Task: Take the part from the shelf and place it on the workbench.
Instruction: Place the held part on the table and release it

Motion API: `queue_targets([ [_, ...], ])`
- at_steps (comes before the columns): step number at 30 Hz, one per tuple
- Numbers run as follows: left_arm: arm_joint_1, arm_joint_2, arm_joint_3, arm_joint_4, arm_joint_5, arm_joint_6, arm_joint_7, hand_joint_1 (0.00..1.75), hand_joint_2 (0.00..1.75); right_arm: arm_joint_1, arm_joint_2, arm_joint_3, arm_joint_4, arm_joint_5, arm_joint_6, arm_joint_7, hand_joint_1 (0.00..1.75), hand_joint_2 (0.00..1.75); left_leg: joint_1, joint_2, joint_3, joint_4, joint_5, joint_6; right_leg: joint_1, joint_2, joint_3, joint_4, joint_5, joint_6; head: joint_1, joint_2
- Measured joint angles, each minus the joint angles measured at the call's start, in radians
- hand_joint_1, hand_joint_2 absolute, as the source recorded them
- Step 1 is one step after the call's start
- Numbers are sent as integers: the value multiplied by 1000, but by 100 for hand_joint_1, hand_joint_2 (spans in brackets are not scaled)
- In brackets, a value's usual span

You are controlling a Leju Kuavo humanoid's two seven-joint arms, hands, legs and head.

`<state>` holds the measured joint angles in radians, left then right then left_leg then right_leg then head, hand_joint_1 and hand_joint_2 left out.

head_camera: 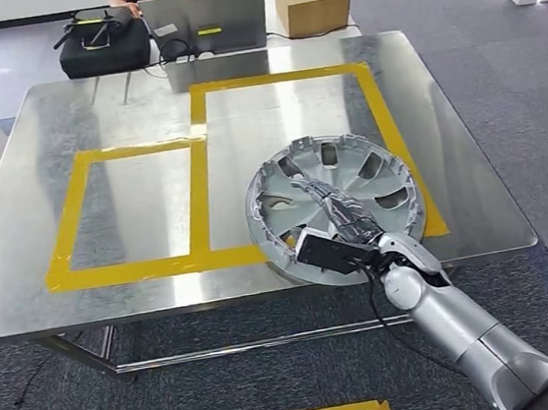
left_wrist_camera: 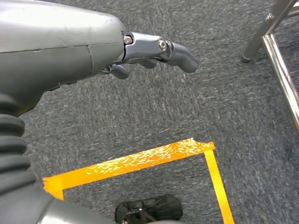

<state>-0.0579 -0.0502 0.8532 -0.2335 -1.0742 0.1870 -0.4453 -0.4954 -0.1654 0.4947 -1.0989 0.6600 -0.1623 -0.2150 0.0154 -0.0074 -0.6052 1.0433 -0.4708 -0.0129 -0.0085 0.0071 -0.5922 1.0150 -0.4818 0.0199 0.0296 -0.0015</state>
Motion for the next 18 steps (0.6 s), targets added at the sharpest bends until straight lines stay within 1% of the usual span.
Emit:
queue_targets([
  [2, 2, 0, 1, 0, 5, 3, 1, 0, 0, 3, -5, -11, -13, -3, -8, 3, 0, 0, -3, -1, 1, -7, -3, 11, 0, 1, -2, -2, 2, 11, 1, 0],
  [3, 4, -1, 2, 0, 9, 4, 2, 0, 0, 5, -9, -18, -22, -6, -13, 4, 0, 0, -2, -1, 1, -9, -1, 17, -2, 1, -4, 0, -1, 17, 2, 0],
  [4, 4, -1, 2, 0, 13, 6, 1, 0, 0, 7, -13, -27, -35, -11, -18, 5, 0, 0, -2, 0, 2, -11, 1, 25, -3, 0, -11, 13, -11, 22, 3, 0],
  [5, 3, -2, 4, 0, 16, 7, 0, 0, 0, 8, -17, -37, -48, -18, -22, 4, 0, 0, 0, 0, 3, -13, 3, 32, -3, 0, -27, 45, -33, 26, 4, 0],
  [6, 3, -2, 6, 0, 20, 10, 0, 0, 0, 10, -21, -49, -63, -25, -25, 4, 0, 0, 0, 1, 3, -13, 4, 37, -4, -1, -54, 100, -63, 28, 6, 0],
  [7, 4, -3, 7, 0, 24, 13, -1, 0, 0, 14, -24, -62, -78, -31, -28, 4, 0, 0, -1, 1, 2, -13, 4, 41, -4, -2, -86, 170, -95, 30, 7, 0],
  [8, 5, -3, 10, 0, 29, 18, -1, 0, 0, 20, -27, -74, -95, -36, -31, 4, 0, 0, -2, 1, 2, -13, 4, 43, -4, -2, -118, 237, -120, 31, 7, 0],
  [9, 7, -4, 11, 0, 33, 23, -1, 0, 0, 28, -31, -86, -112, -42, -36, 4, 0, 0, -3, 1, 2, -13, 4, 43, -3, -2, -139, 280, -130, 32, 7, 0],
  [10, 8, -5, 13, 0, 36, 29, -1, 0, 0, 36, -33, -97, -133, -51, -43, 2, 0, 0, -4, 0, 2, -13, 4, 44, -3, -2, -142, 285, -121, 31, 7, 0],
  [11, 10, -7, 15, 0, 40, 35, -1, 0, 0, 43, -35, -110, -158, -64, -54, -1, 0, 0, -5, 0, 2, -12, 4, 44, -3, -2, -125, 248, -93, 28, 7, 0],
  [12, 10, -9, 16, 0, 43, 41, -1, 0, 0, 48, -35, -125, -188, -79, -66, -4, 0, 0, -5, -1, 3, -12, 4, 43, -2, -2, -92, 181, -58, 23, 7, 0],
  [13, 11, -12, 19, 0, 46, 46, -1, 0, 0, 53, -35, -141, -222, -97, -80, -8, 0, 0, -8, -1, 3, -12, 3, 42, -1, -2, -55, 108, -30, 19, 7, 0],
  [14, 11, -14, 22, 0, 50, 52, -1, 0, 0, 57, -35, -156, -256, -114, -90, -10, 0, 0, -9, -1, 2, -11, 2, 39, 1, -3, -23, 48, -12, 15, 7, 0],
  [15, 12, -16, 26, 0, 54, 56, 0, 0, 0, 62, -35, -170, -291, -131, -98, -13, 0, 0, -11, -1, 1, -10, 3, 35, 3, -3, -3, 13, -5, 12, 6, 0],
  [17, 15, -19, 37, 0, 64, 64, 1, 0, 0, 80, -33, -193, -358, -163, -106, -19, 0, 0, -11, -2, -1, -11, 6, 25, 5, -2, 7, -2, -5, 8, 6, 0],
  [18, 17, -20, 42, 0, 70, 68, 2, 0, 0, 90, -32, -202, -392, -176, -109, -22, 0, 0, -10, -2, -1, -10, 4, 20, 3, -3, 7, -4, -2, 3, 6, 0],
])
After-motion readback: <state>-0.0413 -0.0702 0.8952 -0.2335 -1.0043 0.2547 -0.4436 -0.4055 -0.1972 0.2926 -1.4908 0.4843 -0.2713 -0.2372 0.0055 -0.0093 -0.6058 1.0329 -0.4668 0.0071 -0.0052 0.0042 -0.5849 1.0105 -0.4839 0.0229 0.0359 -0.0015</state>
